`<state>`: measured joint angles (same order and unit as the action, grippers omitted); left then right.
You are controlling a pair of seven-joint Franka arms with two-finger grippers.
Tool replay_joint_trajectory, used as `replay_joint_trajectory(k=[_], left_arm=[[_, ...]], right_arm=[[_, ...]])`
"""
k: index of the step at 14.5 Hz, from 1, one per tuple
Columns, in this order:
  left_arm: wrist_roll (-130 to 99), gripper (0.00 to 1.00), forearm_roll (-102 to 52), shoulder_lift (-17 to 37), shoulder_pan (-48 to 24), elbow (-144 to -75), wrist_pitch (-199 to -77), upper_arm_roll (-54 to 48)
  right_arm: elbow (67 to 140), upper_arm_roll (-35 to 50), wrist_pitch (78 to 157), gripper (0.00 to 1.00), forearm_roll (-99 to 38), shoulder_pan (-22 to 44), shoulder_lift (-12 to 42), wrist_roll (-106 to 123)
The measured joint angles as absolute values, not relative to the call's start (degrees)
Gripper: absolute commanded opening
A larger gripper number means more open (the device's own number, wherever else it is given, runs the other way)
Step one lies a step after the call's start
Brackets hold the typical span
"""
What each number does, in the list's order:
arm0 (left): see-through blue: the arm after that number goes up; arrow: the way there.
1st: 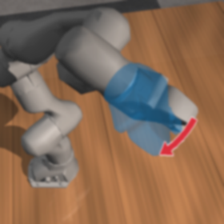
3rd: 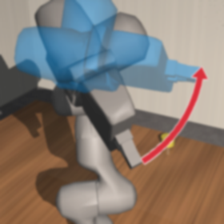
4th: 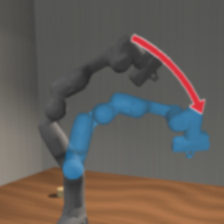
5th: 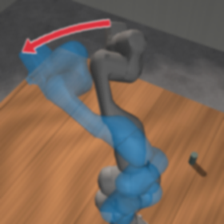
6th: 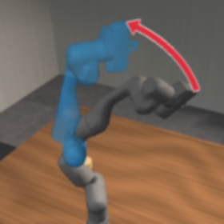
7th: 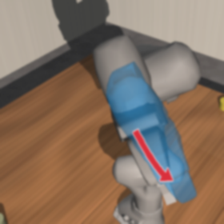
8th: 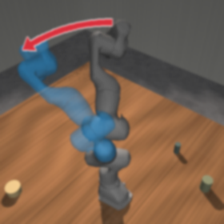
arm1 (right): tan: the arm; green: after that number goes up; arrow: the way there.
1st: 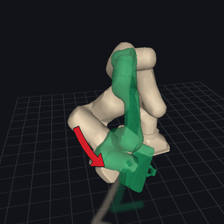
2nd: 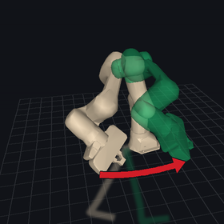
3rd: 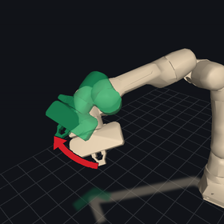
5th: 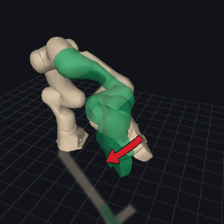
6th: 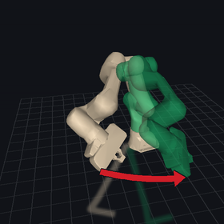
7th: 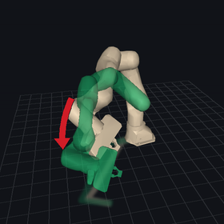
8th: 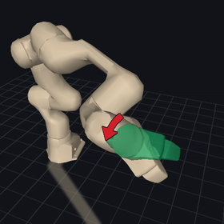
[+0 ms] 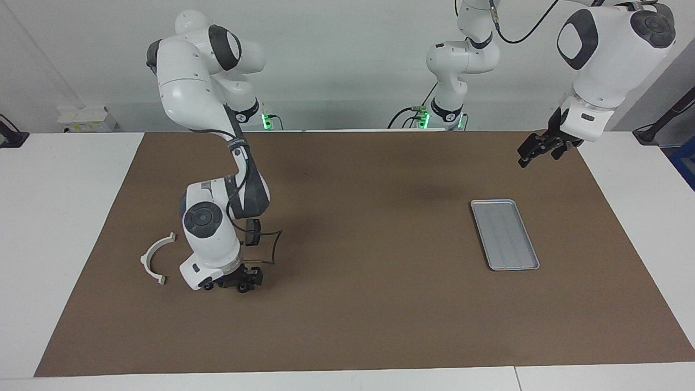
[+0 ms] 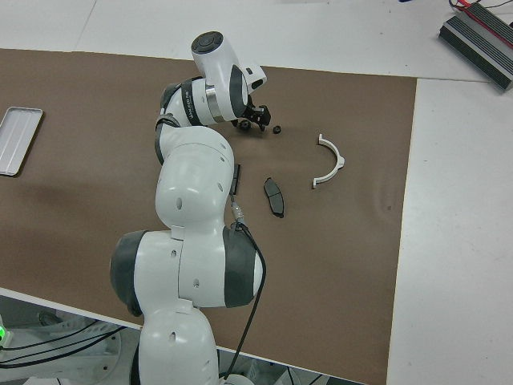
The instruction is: Pick bearing gear from pile to tray
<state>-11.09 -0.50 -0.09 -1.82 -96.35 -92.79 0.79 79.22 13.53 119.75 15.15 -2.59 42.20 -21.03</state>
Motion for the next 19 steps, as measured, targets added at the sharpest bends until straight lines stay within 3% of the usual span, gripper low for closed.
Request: replay_joint_trajectory(k=[7,9,10,14,16,17,19], left_arm=[[-11.09,1.00,-0.50,-0.09,-1.82,-96.35,-92.78,0.79],[-11.09,1.00,-0.50,-0.09,-1.82,-96.35,-92.79,0.79],[-11.09,1.00,-0.50,-0.09,-1.82,-96.35,-92.79,0.79],[-11.09,1.00,-0.50,-0.09,-1.82,-96.35,-92.79,0.79],[-11.09,1.00,-0.50,-0.09,-1.82,-96.35,-92.79,0.79],[-11.09,1.00,-0.50,-0.09,-1.82,-96.35,-92.78,0.79],[-11.09,1.00,-0.50,-0.09,-1.82,-96.35,-92.78,0.79]], right_arm=[[79.00,14.49,118.73,0.83,15.15,-2.56,42.50,-22.79],[78.92,14.49,118.73,0.76,15.15,-2.56,42.56,-22.79],[78.91,14.49,118.72,0.69,15.15,-2.56,42.57,-22.79],[78.41,14.92,118.71,0.28,15.15,-2.55,42.67,-22.80],[77.99,14.92,118.63,0.17,15.15,-2.59,42.87,-22.80],[77.62,14.91,118.21,0.04,15.15,-2.61,42.80,-22.80],[77.21,14.88,118.03,0.00,15.15,-2.65,43.10,-22.80]])
